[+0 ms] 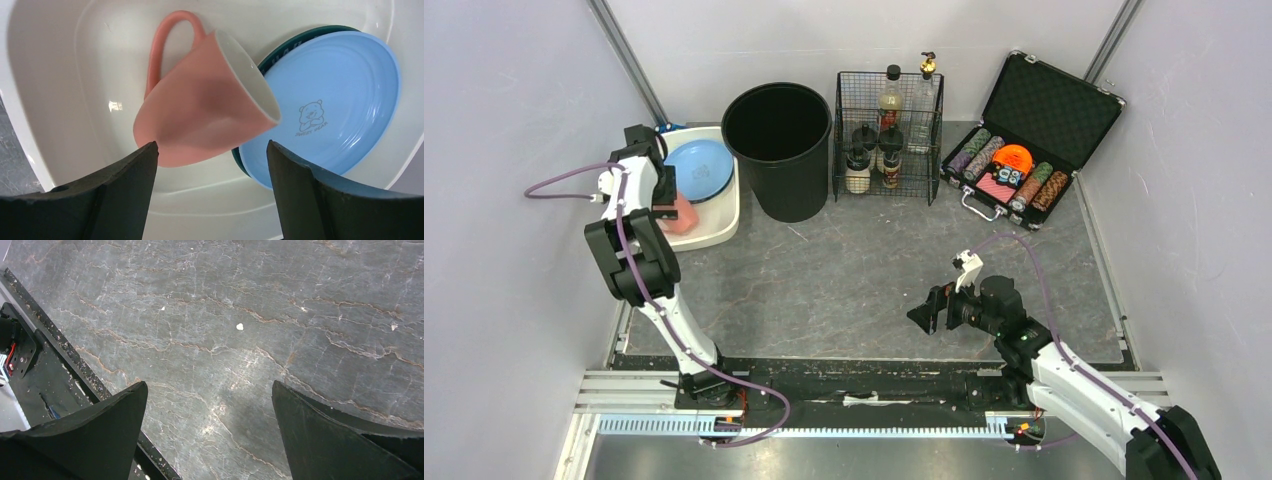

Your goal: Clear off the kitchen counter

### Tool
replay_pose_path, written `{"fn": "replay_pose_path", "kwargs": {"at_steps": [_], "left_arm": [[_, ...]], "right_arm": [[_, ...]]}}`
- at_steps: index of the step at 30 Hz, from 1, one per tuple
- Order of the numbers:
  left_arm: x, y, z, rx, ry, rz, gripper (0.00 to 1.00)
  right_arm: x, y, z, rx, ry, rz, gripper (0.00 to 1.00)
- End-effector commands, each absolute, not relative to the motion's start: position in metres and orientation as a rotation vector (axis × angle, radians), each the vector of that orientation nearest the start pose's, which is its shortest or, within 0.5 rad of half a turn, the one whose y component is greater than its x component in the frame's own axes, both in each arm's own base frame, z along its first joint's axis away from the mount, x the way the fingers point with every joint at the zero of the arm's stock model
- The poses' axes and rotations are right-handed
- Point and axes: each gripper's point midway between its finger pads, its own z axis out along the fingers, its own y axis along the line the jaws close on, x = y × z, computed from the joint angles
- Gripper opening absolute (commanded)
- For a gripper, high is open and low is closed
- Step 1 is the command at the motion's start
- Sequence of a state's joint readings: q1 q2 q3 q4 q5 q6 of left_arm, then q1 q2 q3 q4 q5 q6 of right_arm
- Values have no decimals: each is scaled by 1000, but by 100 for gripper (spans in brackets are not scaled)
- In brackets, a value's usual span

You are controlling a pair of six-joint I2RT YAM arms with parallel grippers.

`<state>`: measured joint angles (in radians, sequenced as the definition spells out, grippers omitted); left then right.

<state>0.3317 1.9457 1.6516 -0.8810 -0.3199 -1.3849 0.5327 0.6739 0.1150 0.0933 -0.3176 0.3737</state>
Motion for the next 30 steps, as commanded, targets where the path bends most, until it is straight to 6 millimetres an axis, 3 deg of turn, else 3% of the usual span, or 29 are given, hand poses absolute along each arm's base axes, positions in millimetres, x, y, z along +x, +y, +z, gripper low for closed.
{"fn": "replay_pose_path", "kwargs": {"at_steps": [1, 13, 22, 30], "left_arm": [[430, 174, 118, -2123, 1575, 88, 85], [425, 182, 122, -2138, 1596, 85, 85], [423, 167, 131, -2044, 1722, 5, 83], [406, 143, 144, -1882, 1871, -20, 82]], "right_arm": [[181, 189, 66, -381, 2054, 898, 97], [181, 191, 64, -377, 2057, 911, 97], [181, 195, 78, -374, 2033, 945, 97], [186, 196, 102, -368, 1983, 947, 97]]}}
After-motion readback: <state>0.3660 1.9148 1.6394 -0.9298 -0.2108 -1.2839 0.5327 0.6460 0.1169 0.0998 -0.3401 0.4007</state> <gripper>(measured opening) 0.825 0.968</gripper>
